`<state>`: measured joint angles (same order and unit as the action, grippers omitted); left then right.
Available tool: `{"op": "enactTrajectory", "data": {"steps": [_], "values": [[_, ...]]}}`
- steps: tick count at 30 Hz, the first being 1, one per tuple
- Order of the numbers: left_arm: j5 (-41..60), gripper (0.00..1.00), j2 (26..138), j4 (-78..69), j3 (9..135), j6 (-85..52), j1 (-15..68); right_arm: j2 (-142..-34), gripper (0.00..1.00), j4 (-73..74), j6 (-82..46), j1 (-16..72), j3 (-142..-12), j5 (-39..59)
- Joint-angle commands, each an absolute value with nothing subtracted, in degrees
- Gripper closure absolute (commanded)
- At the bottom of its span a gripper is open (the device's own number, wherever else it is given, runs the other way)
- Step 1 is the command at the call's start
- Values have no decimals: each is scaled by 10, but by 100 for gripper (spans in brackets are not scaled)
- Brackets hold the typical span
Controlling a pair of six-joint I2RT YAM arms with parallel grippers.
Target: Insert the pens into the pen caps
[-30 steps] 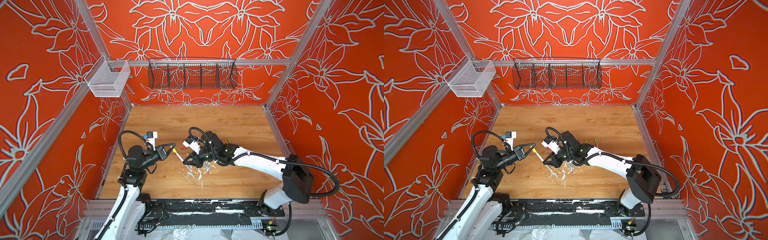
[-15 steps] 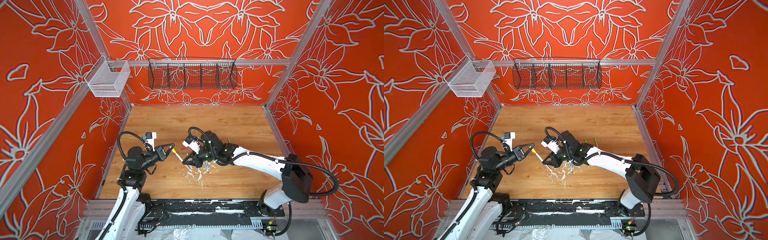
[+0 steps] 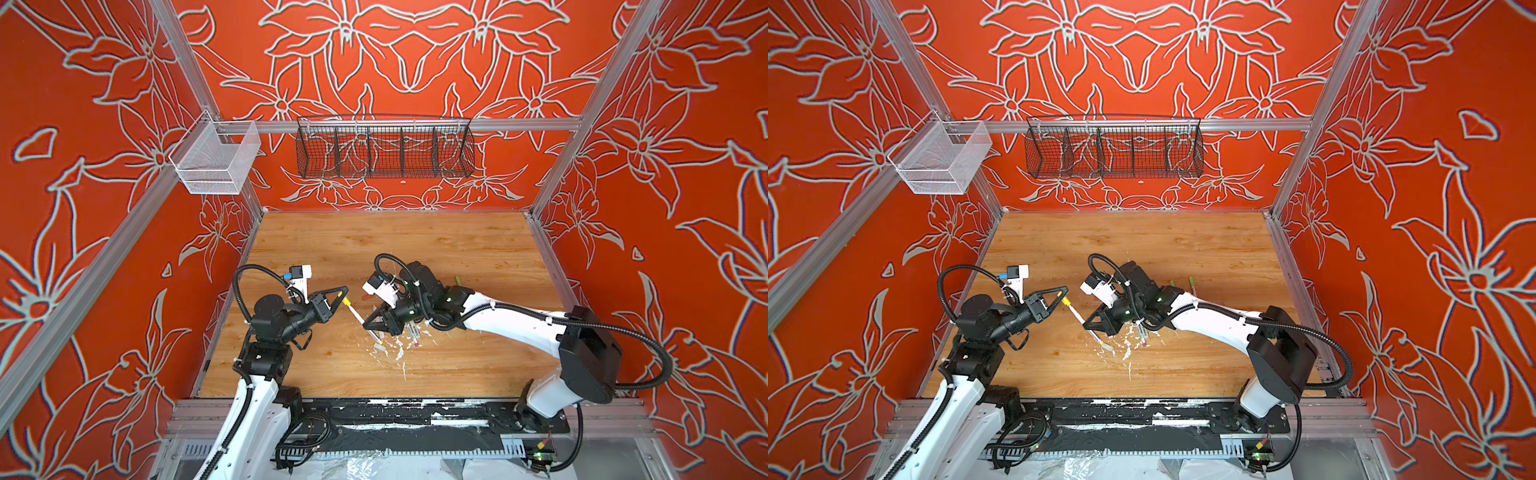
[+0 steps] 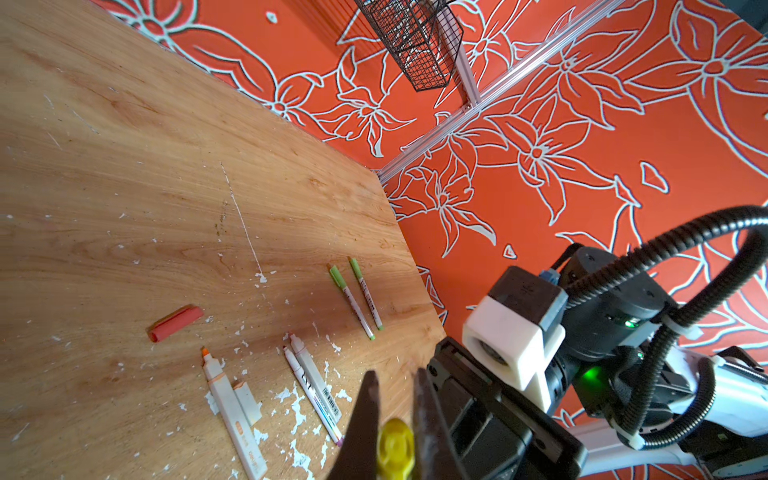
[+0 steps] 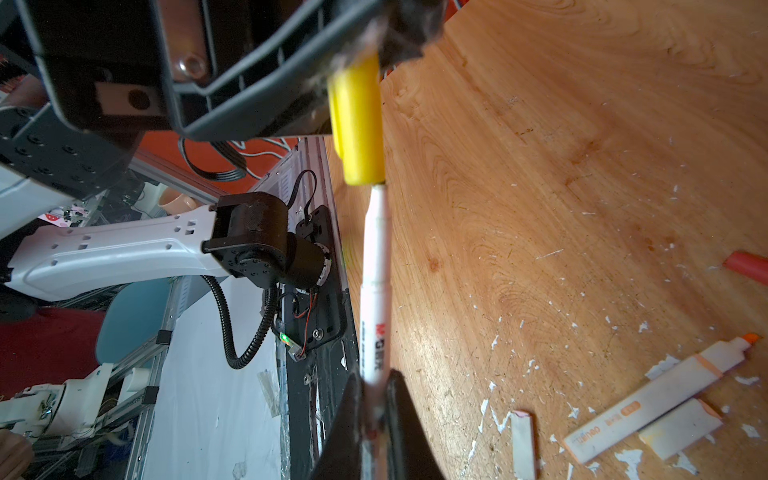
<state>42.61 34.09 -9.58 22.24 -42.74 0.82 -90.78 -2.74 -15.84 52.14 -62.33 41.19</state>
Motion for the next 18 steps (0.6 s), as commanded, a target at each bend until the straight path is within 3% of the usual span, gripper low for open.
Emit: {"op": "enactTrajectory", "data": {"steps": [1, 18], "values": [[426, 100, 327, -131, 203, -450, -1, -921, 96, -28, -145, 524, -646, 421], [451, 100, 336, -144, 200, -461, -21, -924, 97, -34, -137, 523, -647, 408]]}}
